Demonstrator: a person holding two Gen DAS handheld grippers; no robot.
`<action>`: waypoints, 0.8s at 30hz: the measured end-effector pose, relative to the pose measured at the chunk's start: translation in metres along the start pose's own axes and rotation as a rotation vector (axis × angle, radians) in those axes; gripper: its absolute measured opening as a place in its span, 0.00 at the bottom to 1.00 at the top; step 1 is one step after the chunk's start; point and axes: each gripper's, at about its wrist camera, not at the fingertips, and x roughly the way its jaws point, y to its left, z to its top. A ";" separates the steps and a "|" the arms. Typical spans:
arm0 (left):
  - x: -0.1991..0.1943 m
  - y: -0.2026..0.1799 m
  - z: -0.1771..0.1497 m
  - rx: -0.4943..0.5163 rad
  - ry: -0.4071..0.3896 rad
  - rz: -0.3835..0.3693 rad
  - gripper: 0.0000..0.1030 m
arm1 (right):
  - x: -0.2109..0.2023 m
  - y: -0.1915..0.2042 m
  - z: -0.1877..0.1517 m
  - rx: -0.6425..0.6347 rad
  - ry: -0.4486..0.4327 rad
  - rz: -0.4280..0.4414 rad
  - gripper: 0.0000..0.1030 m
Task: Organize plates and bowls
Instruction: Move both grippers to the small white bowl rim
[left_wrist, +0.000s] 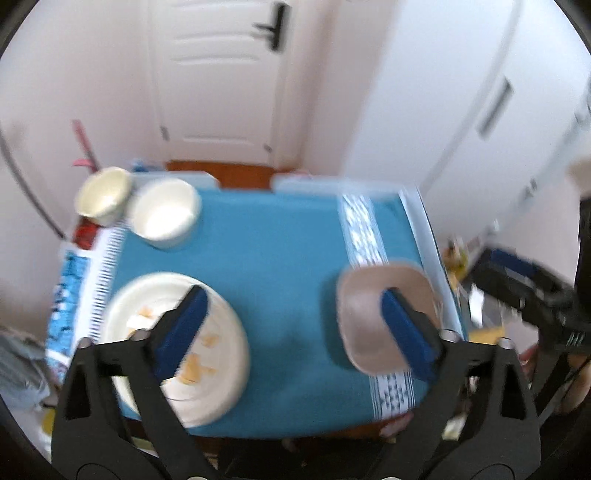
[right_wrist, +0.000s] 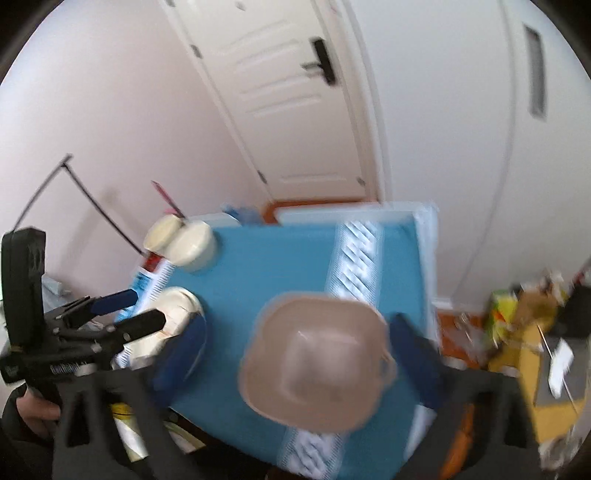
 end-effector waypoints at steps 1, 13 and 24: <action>-0.011 0.014 0.007 -0.033 -0.039 0.015 0.99 | 0.002 0.006 0.006 -0.006 -0.006 0.012 0.99; -0.035 0.156 0.054 -0.088 -0.110 0.195 0.99 | 0.079 0.119 0.076 -0.169 0.012 0.041 0.99; 0.083 0.248 0.073 -0.172 0.162 0.053 0.99 | 0.225 0.151 0.112 -0.061 0.229 -0.048 0.99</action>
